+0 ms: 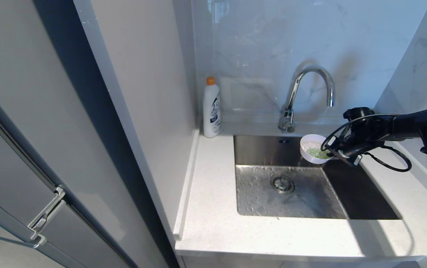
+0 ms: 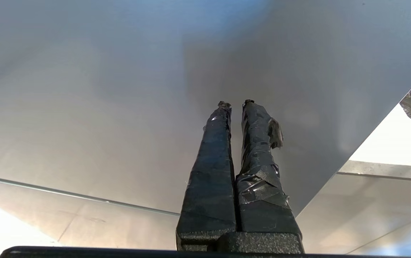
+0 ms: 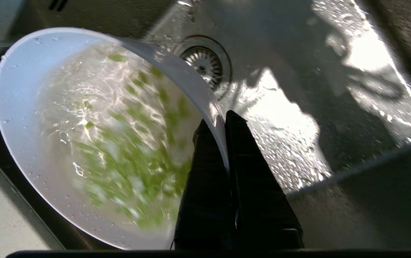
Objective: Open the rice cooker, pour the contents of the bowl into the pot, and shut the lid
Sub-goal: Fill a bowl with water from the tap, then place the bowl on the table
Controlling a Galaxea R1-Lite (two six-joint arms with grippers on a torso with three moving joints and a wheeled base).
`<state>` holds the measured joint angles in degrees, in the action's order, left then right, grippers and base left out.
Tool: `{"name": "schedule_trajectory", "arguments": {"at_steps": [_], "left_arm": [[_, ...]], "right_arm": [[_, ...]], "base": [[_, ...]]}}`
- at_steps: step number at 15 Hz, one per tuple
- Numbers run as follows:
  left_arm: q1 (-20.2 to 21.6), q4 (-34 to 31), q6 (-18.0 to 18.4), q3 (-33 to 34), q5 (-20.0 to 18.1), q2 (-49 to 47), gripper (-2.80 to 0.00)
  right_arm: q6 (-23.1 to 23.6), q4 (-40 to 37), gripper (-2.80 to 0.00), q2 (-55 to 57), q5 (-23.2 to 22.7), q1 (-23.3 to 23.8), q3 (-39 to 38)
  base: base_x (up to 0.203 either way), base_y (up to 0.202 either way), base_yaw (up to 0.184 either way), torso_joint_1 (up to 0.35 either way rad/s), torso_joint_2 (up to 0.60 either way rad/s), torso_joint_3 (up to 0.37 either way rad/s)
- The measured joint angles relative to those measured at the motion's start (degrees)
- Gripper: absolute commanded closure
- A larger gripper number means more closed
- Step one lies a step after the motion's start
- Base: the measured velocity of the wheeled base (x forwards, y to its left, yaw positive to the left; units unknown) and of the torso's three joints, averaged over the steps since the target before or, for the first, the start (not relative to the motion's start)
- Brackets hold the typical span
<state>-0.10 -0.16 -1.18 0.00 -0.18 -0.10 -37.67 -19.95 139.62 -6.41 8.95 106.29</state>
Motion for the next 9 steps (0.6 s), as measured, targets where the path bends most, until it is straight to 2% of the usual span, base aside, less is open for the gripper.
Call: {"name": "schedule_trajectory", "arguments": {"at_steps": [6,9], "left_arm": [[0.0,0.0,0.0,0.0,0.0,0.0,0.00],[0.0,0.0,0.0,0.0,0.0,0.0,0.00]], "right_arm": [[2.1,-5.7,0.00,-7.1,-0.2,2.0,-5.3],[3.0,-6.5,0.00,-11.0,-1.9,3.0,-10.6]], "base": [[0.000,0.000,0.000,0.000,0.00,0.000],[0.000,0.000,0.000,0.000,0.00,0.000]]}}
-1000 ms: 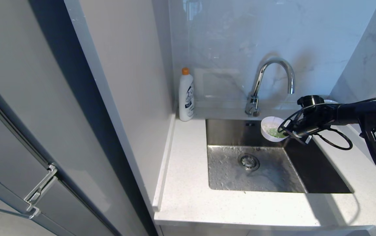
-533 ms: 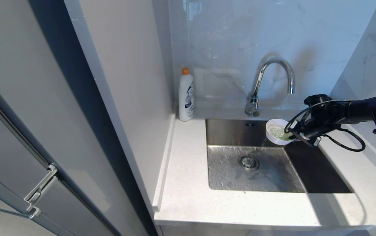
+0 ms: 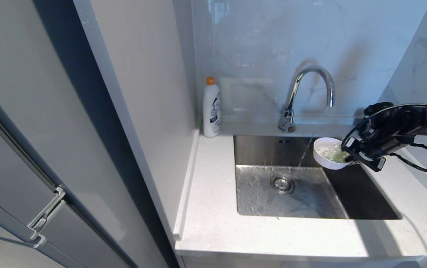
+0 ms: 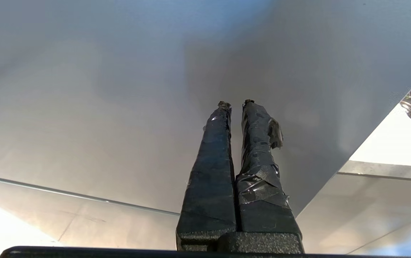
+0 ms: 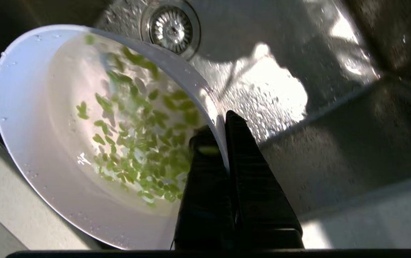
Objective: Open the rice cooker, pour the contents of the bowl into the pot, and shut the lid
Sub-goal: Place the bowl on the table
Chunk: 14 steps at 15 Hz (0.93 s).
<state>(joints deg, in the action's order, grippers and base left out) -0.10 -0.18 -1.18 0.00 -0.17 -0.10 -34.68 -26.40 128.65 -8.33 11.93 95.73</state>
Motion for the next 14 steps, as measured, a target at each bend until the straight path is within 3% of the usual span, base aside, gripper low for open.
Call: {"name": "schedule_trajectory", "arguments": {"at_steps": [6,14], "left_arm": [[0.0,0.0,0.0,0.0,0.0,0.0,0.00],[0.0,0.0,0.0,0.0,0.0,0.0,0.00]], "right_arm": [[3.3,0.0,0.00,-9.5,-4.5,3.7,-13.4],[14.7,0.3,0.00,-19.5,-6.6,17.6,-28.3]], "base": [[0.000,0.000,0.000,0.000,0.00,0.000],[0.000,0.000,0.000,0.000,0.00,0.000]]}}
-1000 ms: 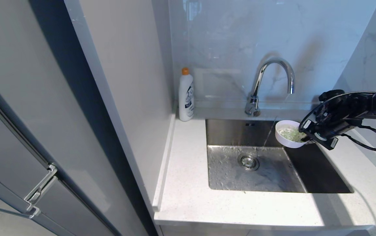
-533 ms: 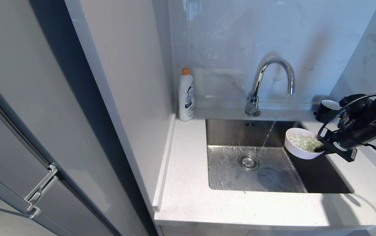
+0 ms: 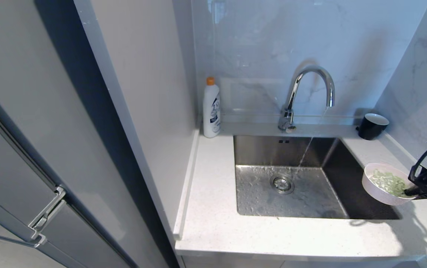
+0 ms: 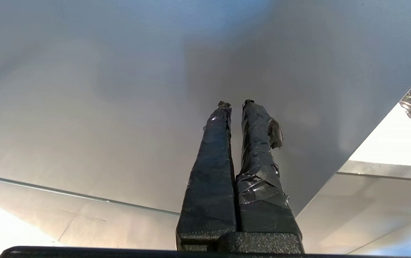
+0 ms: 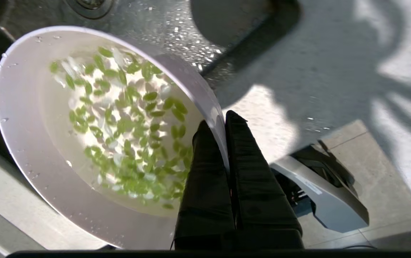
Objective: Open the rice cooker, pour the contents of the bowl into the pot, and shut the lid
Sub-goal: Place the bowl on the table
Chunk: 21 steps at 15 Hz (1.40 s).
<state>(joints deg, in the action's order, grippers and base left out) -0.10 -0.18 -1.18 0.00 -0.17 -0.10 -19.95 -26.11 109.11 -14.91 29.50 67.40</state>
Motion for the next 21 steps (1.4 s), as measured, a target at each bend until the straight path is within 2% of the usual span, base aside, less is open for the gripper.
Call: {"name": "schedule_trajectory", "arguments": {"at_steps": [7,13,16,21], "left_arm": [[0.0,0.0,0.0,0.0,0.0,0.0,0.00],[0.0,0.0,0.0,0.0,0.0,0.0,0.00],[0.0,0.0,0.0,0.0,0.0,0.0,0.00],[0.0,0.0,0.0,0.0,0.0,0.0,0.00]], "right_arm": [[11.2,3.0,0.00,-4.9,-4.1,14.6,-9.4],[20.6,7.4,0.00,-2.6,-6.4,27.3,-12.5],[23.4,11.9,0.00,0.5,-6.3,31.5,-13.5],[31.0,12.0,0.00,3.7,-6.3,37.3,-15.2]], "base": [[0.000,0.000,0.000,0.000,0.00,0.000],[0.000,0.000,0.000,0.000,0.00,0.000],[0.000,0.000,0.000,0.000,0.00,0.000],[0.000,0.000,0.000,0.000,0.00,0.000]]}}
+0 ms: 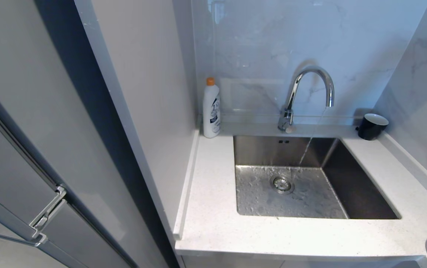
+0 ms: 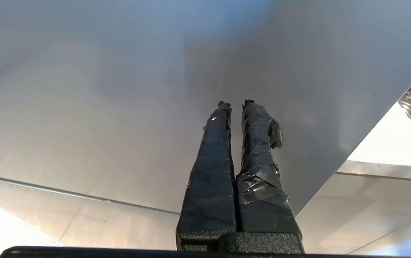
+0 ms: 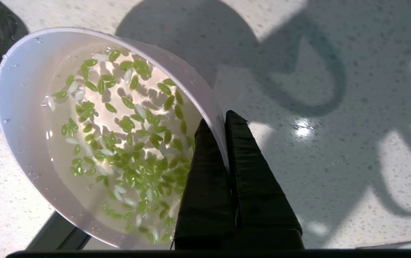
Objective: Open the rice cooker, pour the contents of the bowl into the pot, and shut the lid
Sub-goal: Place the bowl on the table
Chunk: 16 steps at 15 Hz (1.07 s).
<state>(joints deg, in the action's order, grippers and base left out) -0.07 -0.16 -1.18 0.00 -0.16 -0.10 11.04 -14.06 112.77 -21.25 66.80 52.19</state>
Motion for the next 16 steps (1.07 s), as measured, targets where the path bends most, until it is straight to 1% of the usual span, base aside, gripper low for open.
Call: {"name": "schedule_trajectory", "arguments": {"at_steps": [3,6,8,10,14,16], "left_arm": [[0.0,0.0,0.0,0.0,0.0,0.0,0.00],[0.0,0.0,0.0,0.0,0.0,0.0,0.00],[0.0,0.0,0.0,0.0,0.0,0.0,0.00],[0.0,0.0,0.0,0.0,0.0,0.0,0.00],[0.0,0.0,0.0,0.0,0.0,0.0,0.00],[0.0,0.0,0.0,0.0,0.0,0.0,0.00]], "right_arm": [[1.8,0.2,0.00,2.1,-0.1,2.8,-0.6],[3.9,0.6,0.00,3.7,-0.1,4.1,-1.0],[4.1,1.3,0.00,4.7,-0.1,4.4,-1.2],[4.2,3.6,0.00,5.8,-0.1,4.5,-2.0],[4.2,11.3,0.00,7.3,0.4,4.4,-4.6],[4.1,11.7,0.00,7.7,0.4,4.4,-4.9]], "base": [[0.000,0.000,0.000,0.000,0.00,0.000],[0.000,0.000,0.000,0.000,0.00,0.000],[0.000,0.000,0.000,0.000,0.00,0.000],[0.000,0.000,0.000,0.000,0.00,0.000],[0.000,0.000,0.000,0.000,0.00,0.000],[0.000,0.000,0.000,0.000,0.00,0.000]]}}
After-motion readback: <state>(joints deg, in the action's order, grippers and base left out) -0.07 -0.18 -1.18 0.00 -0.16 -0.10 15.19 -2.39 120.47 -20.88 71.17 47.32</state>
